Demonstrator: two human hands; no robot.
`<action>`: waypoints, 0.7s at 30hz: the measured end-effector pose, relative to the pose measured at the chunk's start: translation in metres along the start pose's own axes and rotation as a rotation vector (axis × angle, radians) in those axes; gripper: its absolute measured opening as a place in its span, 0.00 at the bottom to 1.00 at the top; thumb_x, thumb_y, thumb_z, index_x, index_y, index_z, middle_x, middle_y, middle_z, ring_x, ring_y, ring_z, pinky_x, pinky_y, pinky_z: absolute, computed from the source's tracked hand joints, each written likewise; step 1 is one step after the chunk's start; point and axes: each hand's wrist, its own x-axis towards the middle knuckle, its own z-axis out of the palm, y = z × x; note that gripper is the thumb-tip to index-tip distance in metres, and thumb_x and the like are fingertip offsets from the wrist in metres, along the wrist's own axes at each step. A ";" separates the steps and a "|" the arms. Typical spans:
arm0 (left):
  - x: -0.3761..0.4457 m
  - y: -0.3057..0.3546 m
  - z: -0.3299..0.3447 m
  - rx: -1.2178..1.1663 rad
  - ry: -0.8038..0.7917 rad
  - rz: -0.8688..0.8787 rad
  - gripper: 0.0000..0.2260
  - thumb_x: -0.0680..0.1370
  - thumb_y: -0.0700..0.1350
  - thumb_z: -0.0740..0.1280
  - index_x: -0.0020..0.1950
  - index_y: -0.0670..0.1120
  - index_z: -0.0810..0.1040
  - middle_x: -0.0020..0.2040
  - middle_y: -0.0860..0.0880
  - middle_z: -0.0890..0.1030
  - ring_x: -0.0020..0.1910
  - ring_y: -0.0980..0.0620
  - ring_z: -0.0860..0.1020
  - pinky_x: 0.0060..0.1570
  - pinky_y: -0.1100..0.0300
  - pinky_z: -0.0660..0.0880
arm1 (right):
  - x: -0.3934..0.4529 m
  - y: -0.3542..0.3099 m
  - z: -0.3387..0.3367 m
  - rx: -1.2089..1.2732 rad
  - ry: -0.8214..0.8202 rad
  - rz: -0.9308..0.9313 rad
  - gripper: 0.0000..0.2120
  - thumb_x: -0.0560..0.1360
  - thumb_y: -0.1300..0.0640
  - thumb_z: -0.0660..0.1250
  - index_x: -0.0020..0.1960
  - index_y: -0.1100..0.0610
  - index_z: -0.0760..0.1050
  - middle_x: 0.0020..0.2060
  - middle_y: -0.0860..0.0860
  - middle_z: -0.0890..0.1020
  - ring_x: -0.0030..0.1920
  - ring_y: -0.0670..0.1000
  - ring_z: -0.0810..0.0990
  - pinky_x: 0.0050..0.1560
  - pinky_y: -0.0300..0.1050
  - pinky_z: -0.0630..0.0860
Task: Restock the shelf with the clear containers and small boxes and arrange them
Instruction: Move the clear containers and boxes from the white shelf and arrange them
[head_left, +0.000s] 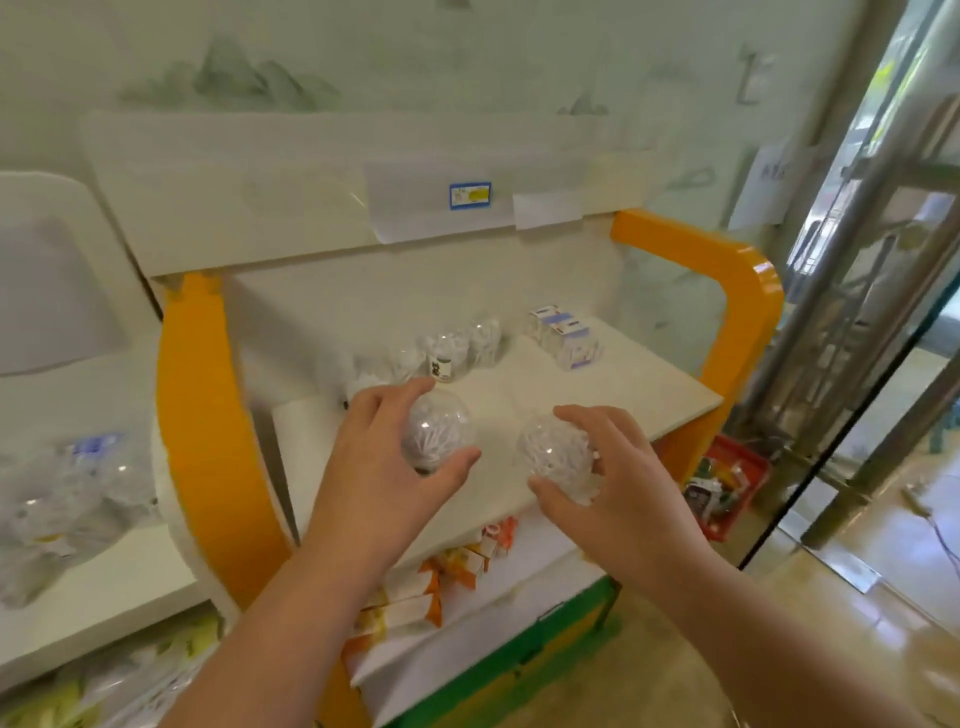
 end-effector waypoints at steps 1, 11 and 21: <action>0.010 -0.002 0.005 0.003 0.010 0.003 0.32 0.68 0.63 0.73 0.69 0.64 0.66 0.62 0.61 0.66 0.60 0.60 0.69 0.59 0.64 0.67 | 0.013 0.006 0.000 0.003 -0.004 -0.007 0.30 0.71 0.41 0.72 0.68 0.35 0.62 0.63 0.32 0.64 0.59 0.39 0.73 0.57 0.40 0.76; 0.075 -0.024 0.060 0.084 0.049 -0.069 0.32 0.67 0.62 0.74 0.68 0.61 0.68 0.60 0.60 0.67 0.55 0.63 0.69 0.52 0.70 0.65 | 0.112 0.071 0.020 0.064 -0.078 -0.011 0.29 0.71 0.43 0.72 0.68 0.36 0.63 0.62 0.33 0.65 0.59 0.40 0.74 0.58 0.43 0.77; 0.132 -0.038 0.128 0.231 0.081 -0.251 0.31 0.67 0.59 0.76 0.67 0.59 0.69 0.59 0.61 0.66 0.47 0.66 0.67 0.48 0.77 0.66 | 0.222 0.135 0.060 0.182 -0.238 -0.153 0.30 0.70 0.51 0.75 0.68 0.44 0.67 0.62 0.39 0.68 0.57 0.40 0.73 0.59 0.40 0.73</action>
